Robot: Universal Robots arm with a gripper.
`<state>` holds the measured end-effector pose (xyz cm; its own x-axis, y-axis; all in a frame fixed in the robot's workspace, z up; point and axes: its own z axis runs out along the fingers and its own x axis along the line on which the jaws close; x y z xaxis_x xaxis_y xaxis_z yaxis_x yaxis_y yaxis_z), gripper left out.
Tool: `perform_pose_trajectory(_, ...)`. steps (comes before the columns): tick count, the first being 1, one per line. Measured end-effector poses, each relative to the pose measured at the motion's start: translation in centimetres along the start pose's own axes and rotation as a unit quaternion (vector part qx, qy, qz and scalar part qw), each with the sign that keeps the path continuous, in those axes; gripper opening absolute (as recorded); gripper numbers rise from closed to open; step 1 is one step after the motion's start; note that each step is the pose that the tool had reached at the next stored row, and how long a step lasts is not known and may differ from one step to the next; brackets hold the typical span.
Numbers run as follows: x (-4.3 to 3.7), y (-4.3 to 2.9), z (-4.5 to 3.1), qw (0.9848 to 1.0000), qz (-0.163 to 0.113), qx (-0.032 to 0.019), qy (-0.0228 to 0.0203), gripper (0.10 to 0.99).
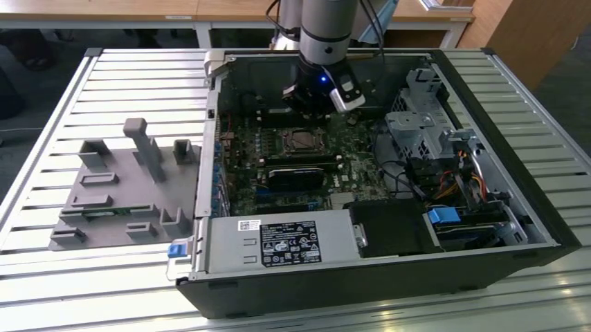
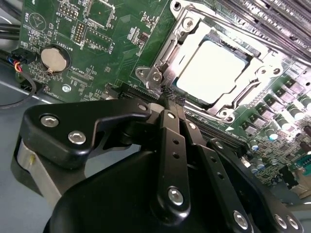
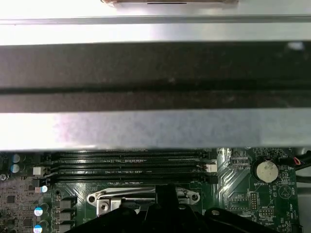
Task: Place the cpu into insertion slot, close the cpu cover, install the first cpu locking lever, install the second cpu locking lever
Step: 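Install the first cpu locking lever, then install the second cpu locking lever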
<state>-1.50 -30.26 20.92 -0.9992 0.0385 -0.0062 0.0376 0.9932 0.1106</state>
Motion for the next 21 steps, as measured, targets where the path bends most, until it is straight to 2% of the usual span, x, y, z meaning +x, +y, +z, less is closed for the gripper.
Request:
perform_pose_trajectory(7, -0.01, -0.27, -0.03, 1.0, 0.0, 0.0001, 0.0, 0.106)
perform_pose_trajectory(17, -0.06, -1.31, -0.15, 1.0, 0.0, 0.0001, 0.0, 0.106)
perform_pose_trajectory(19, -0.06, -1.4, -0.29, 1.0, 0.0, 0.0001, 0.0001, 0.106)
perform_pose_trajectory(21, -0.06, -1.38, -0.77, 1.0, 0.0, 0.0, 0.0, 0.106)
